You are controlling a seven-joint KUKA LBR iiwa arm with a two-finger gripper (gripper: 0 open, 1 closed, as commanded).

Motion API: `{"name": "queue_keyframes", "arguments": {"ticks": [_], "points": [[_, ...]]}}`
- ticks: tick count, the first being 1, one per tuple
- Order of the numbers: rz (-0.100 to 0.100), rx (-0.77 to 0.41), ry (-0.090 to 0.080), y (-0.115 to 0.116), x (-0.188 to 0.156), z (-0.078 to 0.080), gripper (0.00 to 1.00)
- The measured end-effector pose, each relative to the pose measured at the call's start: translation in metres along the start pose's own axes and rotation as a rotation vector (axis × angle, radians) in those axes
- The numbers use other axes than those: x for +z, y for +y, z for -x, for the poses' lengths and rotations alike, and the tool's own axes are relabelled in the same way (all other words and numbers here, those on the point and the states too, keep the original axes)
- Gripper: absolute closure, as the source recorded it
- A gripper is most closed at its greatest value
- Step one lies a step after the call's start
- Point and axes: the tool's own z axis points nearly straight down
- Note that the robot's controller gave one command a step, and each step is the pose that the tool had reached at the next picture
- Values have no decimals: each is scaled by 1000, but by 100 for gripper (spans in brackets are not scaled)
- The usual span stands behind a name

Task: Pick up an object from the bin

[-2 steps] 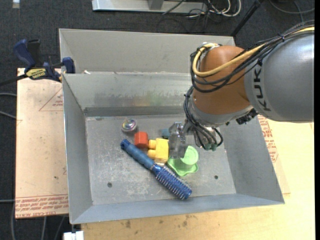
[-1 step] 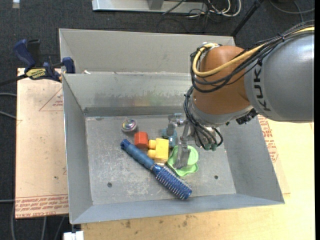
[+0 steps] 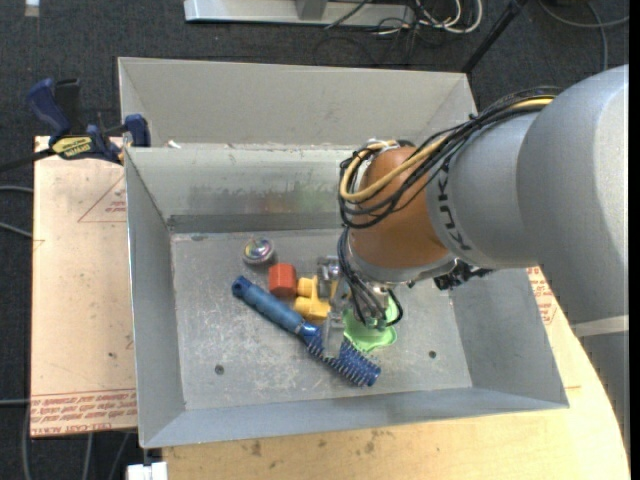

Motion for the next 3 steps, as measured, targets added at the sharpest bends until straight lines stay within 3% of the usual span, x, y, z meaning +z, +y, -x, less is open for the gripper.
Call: {"name": "queue_keyframes", "arguments": {"ticks": [1,2,3], "points": [[3,0,-14,1,-5,4,100],[-3,162,8,12,-38,-78,100],[-3,163,7,12,-38,-77,0]]}}
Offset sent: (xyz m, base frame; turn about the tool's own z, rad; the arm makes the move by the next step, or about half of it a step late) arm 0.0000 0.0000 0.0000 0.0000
